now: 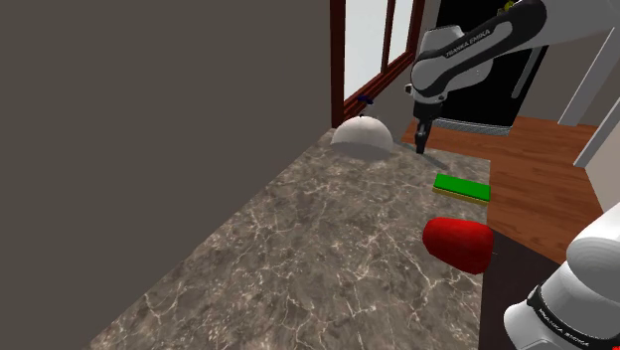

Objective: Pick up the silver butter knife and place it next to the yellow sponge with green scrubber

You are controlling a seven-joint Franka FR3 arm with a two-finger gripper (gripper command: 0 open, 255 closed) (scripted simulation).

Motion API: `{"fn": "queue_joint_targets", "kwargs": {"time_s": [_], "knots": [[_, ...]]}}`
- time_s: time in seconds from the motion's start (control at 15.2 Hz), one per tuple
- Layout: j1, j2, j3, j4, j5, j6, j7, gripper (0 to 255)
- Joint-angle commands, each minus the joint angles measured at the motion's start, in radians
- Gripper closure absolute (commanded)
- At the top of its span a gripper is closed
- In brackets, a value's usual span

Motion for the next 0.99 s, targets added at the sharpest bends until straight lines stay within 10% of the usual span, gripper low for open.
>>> {"fn": "queue_joint_targets", "kwargs": {"time_s": [0.0, 0.53, 0.59, 0.92], "knots": [[-0.001, 0.014, -0.001, -0.018, -0.001, 0.025, 0.001, 255], [-0.001, 0.021, -0.001, -0.024, -0.001, 0.039, 0.001, 255], [-0.001, 0.021, -0.001, -0.024, -0.001, 0.039, 0.001, 0], [-0.001, 0.021, -0.001, -0.024, -0.001, 0.039, 0.001, 0]]}}
